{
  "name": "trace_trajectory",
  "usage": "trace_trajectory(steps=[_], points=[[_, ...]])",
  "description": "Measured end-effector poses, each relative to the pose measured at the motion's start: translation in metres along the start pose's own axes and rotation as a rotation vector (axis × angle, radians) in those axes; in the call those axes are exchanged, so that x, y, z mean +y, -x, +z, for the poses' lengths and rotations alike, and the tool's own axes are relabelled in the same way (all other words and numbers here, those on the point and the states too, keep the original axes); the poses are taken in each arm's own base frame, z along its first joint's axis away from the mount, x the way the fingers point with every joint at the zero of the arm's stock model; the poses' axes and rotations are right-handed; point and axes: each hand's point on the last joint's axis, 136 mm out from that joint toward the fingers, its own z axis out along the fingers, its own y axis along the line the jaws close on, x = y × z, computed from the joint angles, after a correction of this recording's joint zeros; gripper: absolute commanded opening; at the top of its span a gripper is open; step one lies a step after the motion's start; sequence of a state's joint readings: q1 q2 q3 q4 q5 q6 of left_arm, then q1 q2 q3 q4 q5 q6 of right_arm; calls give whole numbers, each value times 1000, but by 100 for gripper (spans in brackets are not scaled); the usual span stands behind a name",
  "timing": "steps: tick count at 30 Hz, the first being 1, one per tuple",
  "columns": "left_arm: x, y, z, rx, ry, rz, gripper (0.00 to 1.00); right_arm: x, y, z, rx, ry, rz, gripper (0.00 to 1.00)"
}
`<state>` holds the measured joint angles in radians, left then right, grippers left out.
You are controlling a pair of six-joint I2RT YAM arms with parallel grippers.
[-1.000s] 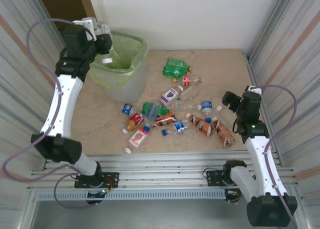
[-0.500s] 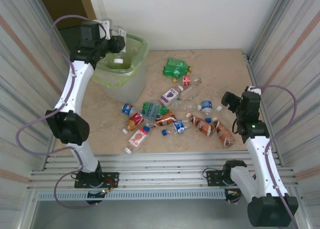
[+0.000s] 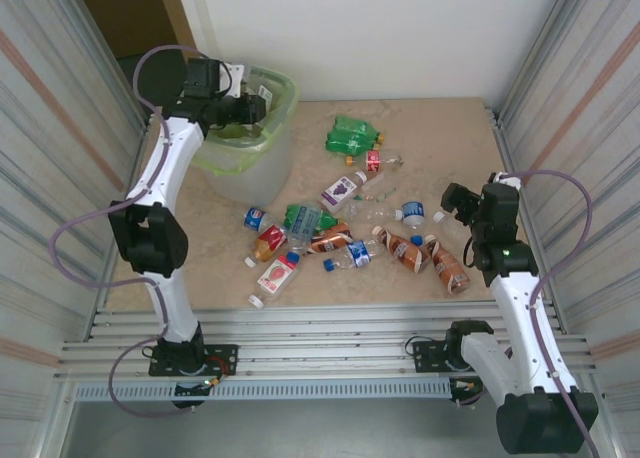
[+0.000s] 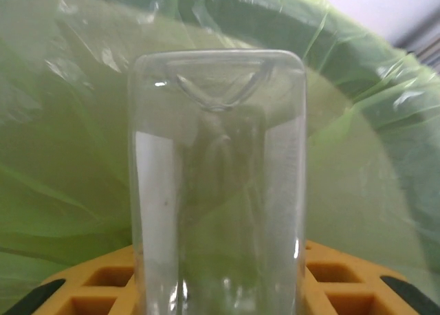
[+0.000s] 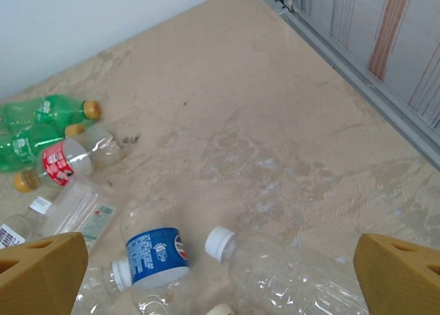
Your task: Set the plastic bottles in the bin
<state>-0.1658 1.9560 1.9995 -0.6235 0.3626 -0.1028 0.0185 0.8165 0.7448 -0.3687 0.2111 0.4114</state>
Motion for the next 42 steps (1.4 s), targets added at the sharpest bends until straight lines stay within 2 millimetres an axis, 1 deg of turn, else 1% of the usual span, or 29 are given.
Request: trace_trajectory(steps=[10, 13, 22, 28, 29, 30, 32, 33, 35, 42], points=[[11, -30, 38, 107, -29, -22, 18, 0, 0, 0, -2, -4, -1, 98], [13, -34, 43, 128, -27, -29, 18, 0, 0, 0, -2, -4, 0, 98], [18, -39, 60, 165, -23, -41, 18, 1, 0, 0, -2, -4, 2, 98], [22, -56, 74, 221, -17, -59, 18, -1, 0, 0, -5, -12, 2, 98], [23, -59, 76, 229, -17, -63, 20, -1, -1, 0, -4, -12, 2, 98], [23, -60, 77, 233, -17, -65, 24, -1, -1, 0, -4, -12, 2, 98], [23, -63, 78, 241, -17, -68, 43, -1, -1, 0, -4, -12, 2, 98], [23, -63, 77, 243, -17, -69, 48, -1, -1, 0, -4, -11, 2, 98], [22, -61, 76, 240, -16, -74, 52, 0, -1, 0, -3, -9, 0, 98], [19, -50, 70, 214, -17, -75, 55, 1, -1, 0, -3, -8, 0, 98]])
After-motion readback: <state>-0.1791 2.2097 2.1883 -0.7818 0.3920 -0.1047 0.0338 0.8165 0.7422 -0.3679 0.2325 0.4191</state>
